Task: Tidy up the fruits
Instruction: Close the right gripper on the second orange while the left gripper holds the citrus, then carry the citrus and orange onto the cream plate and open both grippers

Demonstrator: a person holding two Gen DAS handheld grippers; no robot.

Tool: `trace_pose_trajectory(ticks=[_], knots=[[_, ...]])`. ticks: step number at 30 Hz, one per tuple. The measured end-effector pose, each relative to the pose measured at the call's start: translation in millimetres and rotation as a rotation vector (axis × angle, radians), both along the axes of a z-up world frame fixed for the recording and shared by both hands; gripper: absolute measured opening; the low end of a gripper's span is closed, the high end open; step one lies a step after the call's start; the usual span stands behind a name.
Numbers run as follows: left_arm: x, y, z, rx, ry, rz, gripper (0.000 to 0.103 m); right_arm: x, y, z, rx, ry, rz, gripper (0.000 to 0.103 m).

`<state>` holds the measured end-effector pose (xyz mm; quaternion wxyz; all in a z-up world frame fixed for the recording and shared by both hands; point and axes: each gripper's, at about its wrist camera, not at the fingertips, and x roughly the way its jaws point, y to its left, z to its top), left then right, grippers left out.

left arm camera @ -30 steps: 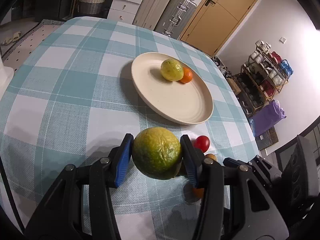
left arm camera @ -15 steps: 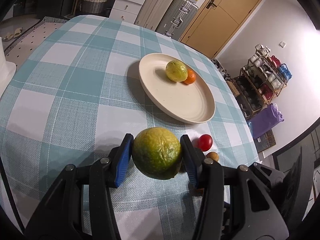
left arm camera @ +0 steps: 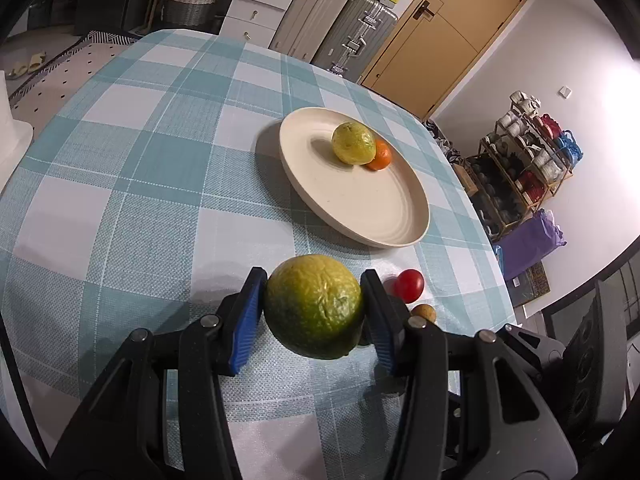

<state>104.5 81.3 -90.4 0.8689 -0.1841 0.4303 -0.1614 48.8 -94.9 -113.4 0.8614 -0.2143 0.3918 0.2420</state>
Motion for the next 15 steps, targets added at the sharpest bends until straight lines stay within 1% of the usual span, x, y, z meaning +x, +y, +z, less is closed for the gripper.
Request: trace_pose_trajectory(ticks=[2,9,15], knots=[[-1,-1,1,0.002,-0.001,-0.001,0.046,-1,-3,3,0.035,0.005,-0.007,0.037],[3,-6,5,0.004,-0.003,-0.007,0.046,5,-26,23,0.232,0.041,-0.049,0.037],[12,-13,12,0.004,-0.007,-0.027,0.046,10,-41,35,0.327,0.038,-0.069,0.037]])
